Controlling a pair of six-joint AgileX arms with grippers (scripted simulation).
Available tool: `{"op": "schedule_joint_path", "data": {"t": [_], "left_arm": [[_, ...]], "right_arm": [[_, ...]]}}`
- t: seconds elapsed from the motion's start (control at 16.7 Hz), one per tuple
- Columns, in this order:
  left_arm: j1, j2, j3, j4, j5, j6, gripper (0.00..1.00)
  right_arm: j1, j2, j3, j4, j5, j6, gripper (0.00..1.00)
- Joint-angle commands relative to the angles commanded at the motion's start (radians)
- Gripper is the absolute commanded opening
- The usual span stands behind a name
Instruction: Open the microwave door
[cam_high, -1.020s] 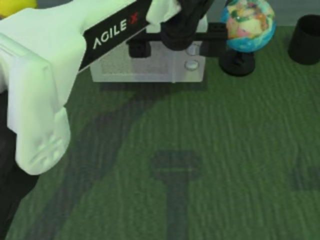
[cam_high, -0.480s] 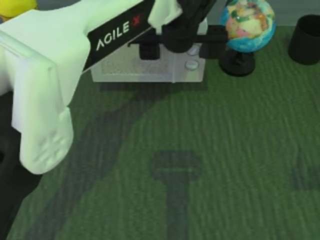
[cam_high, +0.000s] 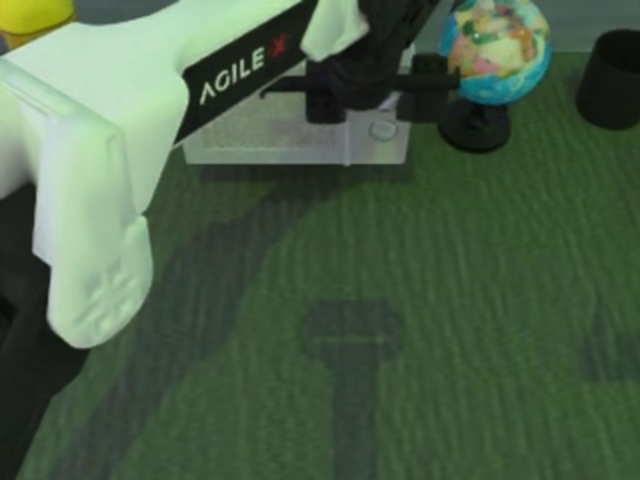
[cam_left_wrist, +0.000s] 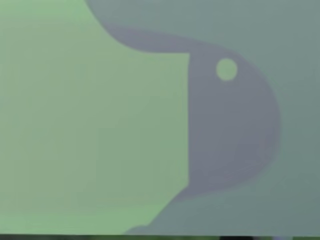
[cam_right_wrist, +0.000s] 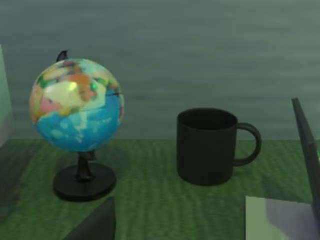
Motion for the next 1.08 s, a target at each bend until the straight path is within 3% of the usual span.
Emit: {"op": "schedule_joint_path", "data": {"t": [0.36,0.42,1.08], "left_arm": [[0.0,0.0,0.0,0.0,0.0,0.0,0.0],[-0.033,0.002,-0.024,0.006,0.021,-0.008,0.0],[-0.033,-0.124,-0.214,0.08,-0.016,-0.033,0.0]], "right_arm": [[0.0,0.0,0.0,0.0,0.0,0.0,1.0],[0.0,0.0,0.0,0.0,0.0,0.0,1.0],[0.0,0.0,0.0,0.0,0.0,0.0,1.0]]}}
